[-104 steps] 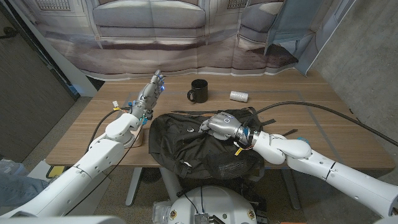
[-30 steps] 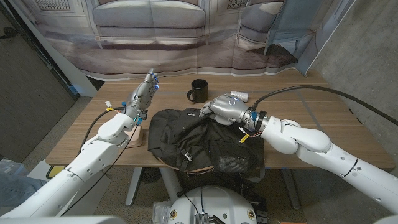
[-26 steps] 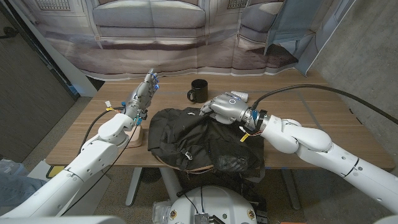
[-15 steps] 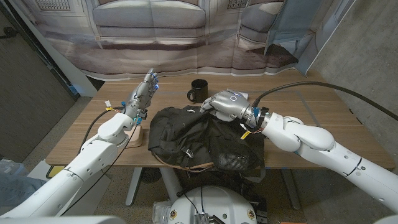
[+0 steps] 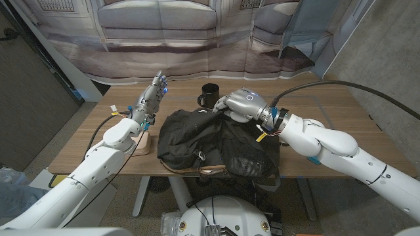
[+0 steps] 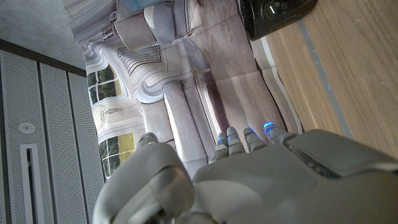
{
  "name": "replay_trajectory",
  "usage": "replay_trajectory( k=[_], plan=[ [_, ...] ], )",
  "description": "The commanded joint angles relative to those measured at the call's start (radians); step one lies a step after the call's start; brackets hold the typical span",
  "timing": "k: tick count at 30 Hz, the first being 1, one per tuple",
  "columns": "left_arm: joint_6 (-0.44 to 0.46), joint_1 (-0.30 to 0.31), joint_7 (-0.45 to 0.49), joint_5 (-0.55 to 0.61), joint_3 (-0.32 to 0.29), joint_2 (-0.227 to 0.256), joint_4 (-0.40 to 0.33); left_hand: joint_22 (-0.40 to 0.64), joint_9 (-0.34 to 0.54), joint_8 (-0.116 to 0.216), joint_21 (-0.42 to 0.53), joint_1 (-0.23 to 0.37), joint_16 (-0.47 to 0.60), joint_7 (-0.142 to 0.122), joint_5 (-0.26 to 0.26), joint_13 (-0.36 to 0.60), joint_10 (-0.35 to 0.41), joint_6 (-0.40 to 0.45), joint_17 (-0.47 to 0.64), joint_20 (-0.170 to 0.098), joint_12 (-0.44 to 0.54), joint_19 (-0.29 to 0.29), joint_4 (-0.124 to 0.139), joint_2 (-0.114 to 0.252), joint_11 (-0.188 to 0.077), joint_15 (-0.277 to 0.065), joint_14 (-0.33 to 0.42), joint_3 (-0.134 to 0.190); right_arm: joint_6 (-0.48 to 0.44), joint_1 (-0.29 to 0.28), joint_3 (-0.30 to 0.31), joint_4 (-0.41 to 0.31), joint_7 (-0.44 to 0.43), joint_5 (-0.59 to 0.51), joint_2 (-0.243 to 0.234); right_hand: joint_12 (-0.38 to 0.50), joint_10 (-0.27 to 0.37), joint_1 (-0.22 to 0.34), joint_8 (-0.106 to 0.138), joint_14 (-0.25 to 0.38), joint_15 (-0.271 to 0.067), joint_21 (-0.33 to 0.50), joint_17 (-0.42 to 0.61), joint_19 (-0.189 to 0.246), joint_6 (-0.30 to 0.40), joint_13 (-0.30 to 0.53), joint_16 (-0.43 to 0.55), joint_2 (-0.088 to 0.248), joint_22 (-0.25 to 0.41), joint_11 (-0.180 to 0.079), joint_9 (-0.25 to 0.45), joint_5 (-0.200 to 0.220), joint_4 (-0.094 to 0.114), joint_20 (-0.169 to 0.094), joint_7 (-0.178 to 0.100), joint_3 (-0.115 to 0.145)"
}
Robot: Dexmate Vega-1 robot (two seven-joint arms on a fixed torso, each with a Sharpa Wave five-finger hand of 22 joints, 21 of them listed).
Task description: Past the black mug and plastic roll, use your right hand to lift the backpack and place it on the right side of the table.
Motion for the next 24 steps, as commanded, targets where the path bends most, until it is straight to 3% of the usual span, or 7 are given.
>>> replay_trajectory(
  k=[1, 24],
  plan=[
    [0.007, 0.0, 0.002, -0.001, -0.006, 0.005, -0.01, 0.002, 0.003, -0.003, 0.004, 0.002, 0.002, 0.005, 0.007, 0.002, -0.007, -0.001, 0.004, -0.002, 0.0, -0.003, -0.001, 0.007, 0.002, 0.0, -0.005, -0.007, -0.016, -0.012, 0.04, -0.026, 0.008, 0.03, -0.003, -0.007, 0.011, 0.005, -0.002, 0.032, -0.075, 0.007, 0.003, 0.012, 0.009, 0.005, 0.004, 0.01, 0.0, -0.002, 0.005, 0.004, 0.001, -0.136, -0.002, 0.01],
    [0.005, -0.003, 0.001, -0.003, -0.006, 0.001, -0.007, 0.002, 0.003, -0.004, 0.003, 0.004, 0.002, 0.004, 0.007, 0.002, -0.005, -0.002, 0.004, 0.001, 0.001, -0.004, 0.0, 0.009, 0.002, 0.001, -0.005, -0.013, -0.046, -0.015, 0.109, -0.059, 0.019, 0.085, 0.002, -0.011, 0.018, -0.003, -0.006, 0.043, -0.074, 0.015, 0.011, 0.015, 0.013, 0.01, 0.005, 0.011, -0.007, -0.003, 0.01, 0.004, 0.003, -0.136, -0.004, 0.016]
  ],
)
